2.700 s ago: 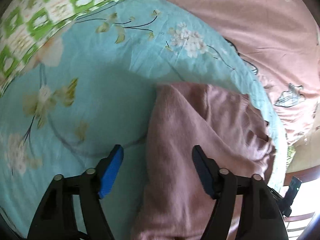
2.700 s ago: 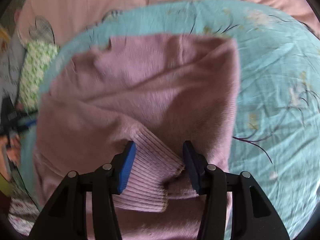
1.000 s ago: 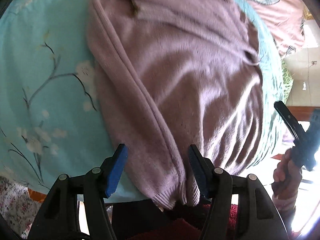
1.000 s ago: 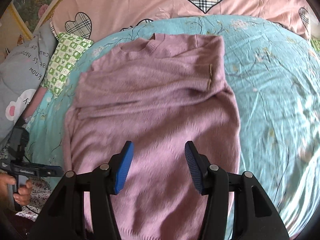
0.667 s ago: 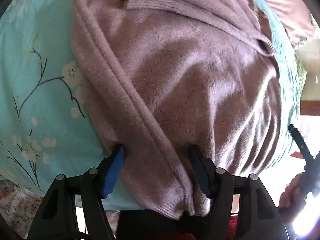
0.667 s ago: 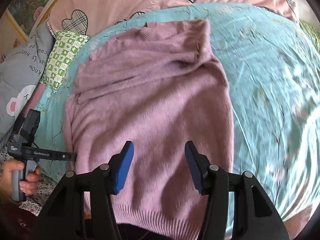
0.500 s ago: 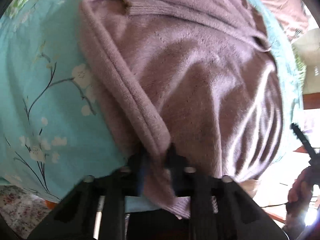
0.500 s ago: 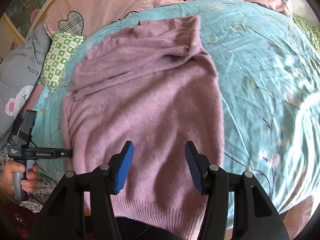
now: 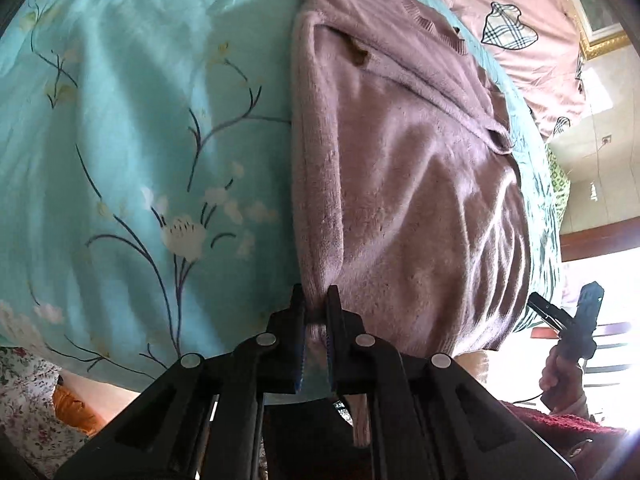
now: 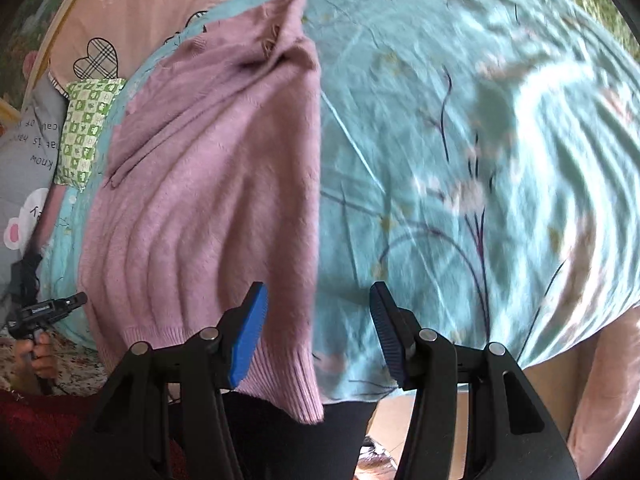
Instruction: Fold small clothes
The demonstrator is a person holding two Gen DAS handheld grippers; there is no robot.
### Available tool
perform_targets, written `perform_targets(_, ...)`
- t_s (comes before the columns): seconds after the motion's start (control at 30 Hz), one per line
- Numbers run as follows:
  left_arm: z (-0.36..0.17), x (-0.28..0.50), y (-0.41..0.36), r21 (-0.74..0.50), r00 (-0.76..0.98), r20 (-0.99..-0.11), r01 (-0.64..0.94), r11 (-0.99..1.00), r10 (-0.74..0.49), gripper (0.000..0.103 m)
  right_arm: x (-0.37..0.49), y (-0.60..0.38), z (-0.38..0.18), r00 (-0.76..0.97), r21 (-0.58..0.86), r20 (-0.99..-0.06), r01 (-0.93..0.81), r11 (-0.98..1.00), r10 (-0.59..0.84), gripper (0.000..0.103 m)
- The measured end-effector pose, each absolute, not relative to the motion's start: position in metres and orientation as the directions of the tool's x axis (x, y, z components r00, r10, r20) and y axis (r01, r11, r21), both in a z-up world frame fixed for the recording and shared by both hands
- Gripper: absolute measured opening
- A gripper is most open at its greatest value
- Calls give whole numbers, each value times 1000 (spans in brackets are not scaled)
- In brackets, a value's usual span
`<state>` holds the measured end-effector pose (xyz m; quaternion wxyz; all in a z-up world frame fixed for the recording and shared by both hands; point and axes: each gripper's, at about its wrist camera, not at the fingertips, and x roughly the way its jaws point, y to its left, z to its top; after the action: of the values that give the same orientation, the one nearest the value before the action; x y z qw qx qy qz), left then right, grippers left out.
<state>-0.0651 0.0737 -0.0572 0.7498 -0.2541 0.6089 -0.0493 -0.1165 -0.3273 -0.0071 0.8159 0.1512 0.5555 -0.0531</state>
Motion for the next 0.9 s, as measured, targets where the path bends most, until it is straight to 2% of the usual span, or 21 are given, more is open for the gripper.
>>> perform_targets(0.03,-62,-66,71,-447,244,-887,-241,862,-392,12,-118,-328,-10,373,199,-923,252,947,95,54)
perform_targets(0.07,-67,-67,70,-453,228,-886,-251,855,-403,20,-120,-329,-12,374,207,-922,245,947,105,54)
perform_targets(0.1,-73,-69,68,-471,208,-880,-258,843,-428,31,-121,-329,-13,374,216,-920,232,948,118,54)
perform_targets(0.13,-78,-71,63,-478,198,-877,-264,838,-438,38,-122,-328,-14,372,221,-919,218,951,129,54)
perform_targets(0.17,-82,-74,57,-479,186,-877,-272,835,-443,52,-123,-327,-14,371,227,-919,209,951,137,54)
perform_targets(0.2,-86,-77,54,-483,176,-875,-275,831,-450,60,-124,-327,-15,369,235,-917,201,951,149,54)
perform_targets(0.4,-97,-90,20,-444,167,-894,-224,867,-415,73,-132,-325,-21,353,278,-911,144,950,213,55)
perform_targets(0.57,-97,-92,8,-400,172,-912,-166,901,-373,74,-126,-305,-36,302,366,-895,78,927,328,55)
perform_targets(0.67,-97,-93,0,-383,186,-915,-125,915,-357,72,-124,-303,-42,341,388,-876,78,918,342,54)
perform_targets(0.73,-96,-95,-3,-359,195,-921,-86,929,-338,65,-123,-309,-44,362,434,-856,111,894,370,42)
perform_targets(0.77,-96,-96,-3,-348,202,-923,-72,935,-328,54,-123,-311,-45,360,430,-859,119,895,365,24)
perform_targets(0.8,-96,-97,-4,-339,207,-925,-63,939,-320,37,-124,-313,-48,348,417,-868,123,901,354,7)
perform_targets(0.83,-96,-97,1,-341,207,-924,-60,938,-322,24,-125,-314,-52,321,410,-878,127,903,354,7)
perform_targets(0.87,-97,-97,6,-364,200,-917,-66,929,-345,6,-126,-316,-52,323,422,-873,125,898,365,7)
perform_targets(0.9,-98,-99,12,-395,196,-906,-80,915,-374,5,-126,-316,-51,323,422,-873,124,898,366,6)
